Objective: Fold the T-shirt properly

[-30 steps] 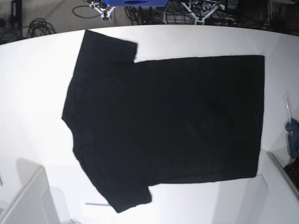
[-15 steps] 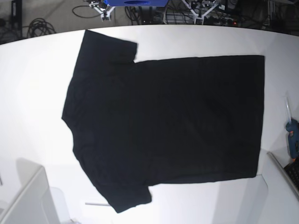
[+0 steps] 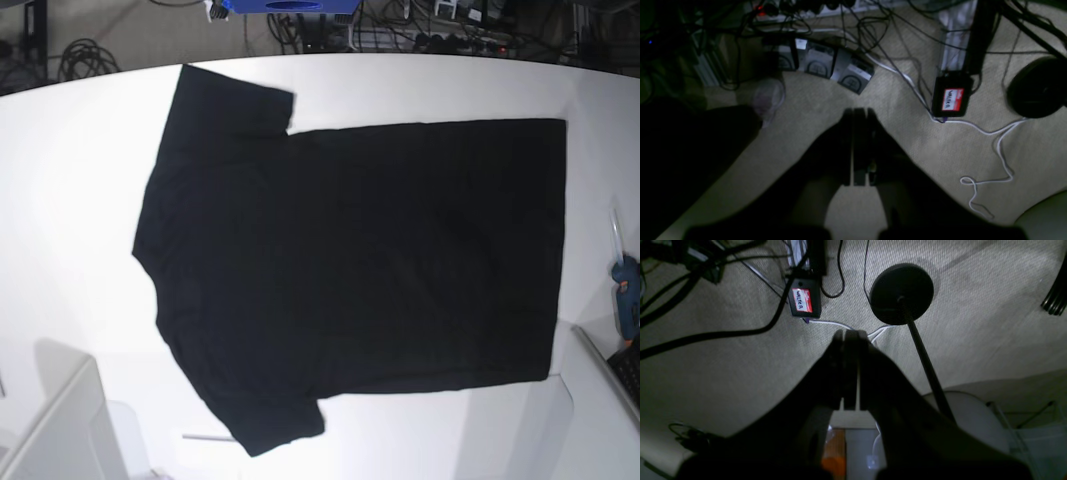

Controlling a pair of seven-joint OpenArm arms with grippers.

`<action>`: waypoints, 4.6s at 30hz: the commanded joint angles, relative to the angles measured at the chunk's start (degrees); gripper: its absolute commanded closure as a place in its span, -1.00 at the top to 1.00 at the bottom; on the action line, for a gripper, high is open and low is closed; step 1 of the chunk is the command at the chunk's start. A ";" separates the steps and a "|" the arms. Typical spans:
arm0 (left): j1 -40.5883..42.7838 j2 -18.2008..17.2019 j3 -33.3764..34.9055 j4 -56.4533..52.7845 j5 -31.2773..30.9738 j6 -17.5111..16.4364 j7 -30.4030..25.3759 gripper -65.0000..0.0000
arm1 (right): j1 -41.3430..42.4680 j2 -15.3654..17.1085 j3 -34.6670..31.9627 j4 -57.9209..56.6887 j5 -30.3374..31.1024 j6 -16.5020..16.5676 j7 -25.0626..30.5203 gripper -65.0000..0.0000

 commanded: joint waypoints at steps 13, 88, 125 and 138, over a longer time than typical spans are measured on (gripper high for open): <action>17.83 -10.07 -0.78 26.33 -16.30 0.52 -0.23 -1.00 | -15.93 -0.05 13.23 24.89 0.01 -0.01 -0.60 -1.00; 15.72 -7.69 -57.66 60.44 -44.17 -35.97 31.07 0.43 | -5.91 -2.34 31.77 64.10 42.56 22.40 -34.80 0.20; 4.03 -5.85 -50.18 50.33 -39.60 -35.53 31.33 0.43 | -4.77 -1.02 27.91 54.61 42.48 25.04 -34.80 -1.00; 1.57 -5.85 -43.24 48.48 -39.60 -30.25 31.24 0.43 | -4.95 -1.02 27.91 54.70 42.48 25.04 -34.80 -1.00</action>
